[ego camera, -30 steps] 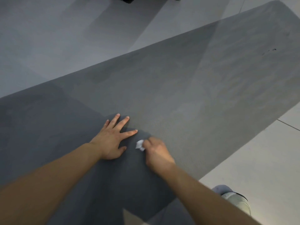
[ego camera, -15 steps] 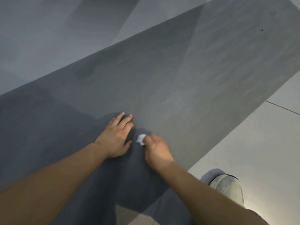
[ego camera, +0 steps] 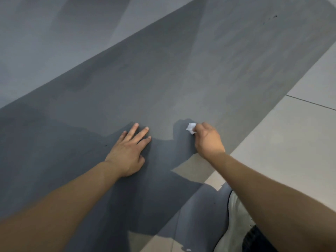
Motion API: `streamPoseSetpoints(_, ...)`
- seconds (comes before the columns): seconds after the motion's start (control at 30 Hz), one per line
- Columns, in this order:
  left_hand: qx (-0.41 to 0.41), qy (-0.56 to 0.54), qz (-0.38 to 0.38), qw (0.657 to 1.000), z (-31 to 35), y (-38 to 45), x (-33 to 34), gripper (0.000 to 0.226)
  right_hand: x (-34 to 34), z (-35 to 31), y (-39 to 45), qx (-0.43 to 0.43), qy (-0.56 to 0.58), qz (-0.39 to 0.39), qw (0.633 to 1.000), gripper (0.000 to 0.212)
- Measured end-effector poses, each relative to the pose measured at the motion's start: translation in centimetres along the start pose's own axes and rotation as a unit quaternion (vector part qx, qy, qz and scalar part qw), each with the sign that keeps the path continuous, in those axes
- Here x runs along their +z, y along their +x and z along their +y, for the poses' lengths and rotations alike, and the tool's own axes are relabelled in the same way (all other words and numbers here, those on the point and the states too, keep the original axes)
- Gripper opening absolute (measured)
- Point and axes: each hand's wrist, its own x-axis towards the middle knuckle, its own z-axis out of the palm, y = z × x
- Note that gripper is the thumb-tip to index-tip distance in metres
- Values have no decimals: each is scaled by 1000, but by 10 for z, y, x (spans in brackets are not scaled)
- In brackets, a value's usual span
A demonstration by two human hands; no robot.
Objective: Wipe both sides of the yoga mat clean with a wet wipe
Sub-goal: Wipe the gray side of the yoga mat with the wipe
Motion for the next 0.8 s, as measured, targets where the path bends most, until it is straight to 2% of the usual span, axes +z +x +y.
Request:
streamPoseSetpoints(0.07,15,-17,-5,1000,6,2,2,73,23,-33,-26,-42,64,-18,997,37)
streamPoseSetpoints(0.2,7,-21,-27,999,12,3,3,74,44,-93,-82,-143,92,-81,982,19)
streamPoseSetpoints(0.33,27,13,-51,998,8,-4,1,88,33,-69,-67,-225,33,-116,967,21)
streamPoseSetpoints(0.4,39,31,-83,995,7,-5,-3,102,19,-32,-45,-186,18,-84,979,26)
streamPoseSetpoints(0.5,23,66,-144,987,13,-1,-10,131,-14,20,-20,-32,-25,-37,998,31)
streamPoseSetpoints(0.6,-1,92,-163,982,21,2,-9,142,-22,22,-15,65,-73,-30,995,23)
streamPoseSetpoints(0.63,-8,87,-161,983,23,2,-8,143,-18,9,-20,74,-52,-10,996,22)
streamPoseSetpoints(0.7,-17,67,-155,985,25,3,-8,144,5,-19,-43,33,11,11,999,30)
streamPoseSetpoints(0.73,-21,58,-153,986,25,4,-8,144,19,-35,-58,-3,37,5,999,34)
streamPoseSetpoints(0.8,-31,44,-150,987,27,5,-10,143,39,-70,-93,-68,64,-48,994,26)
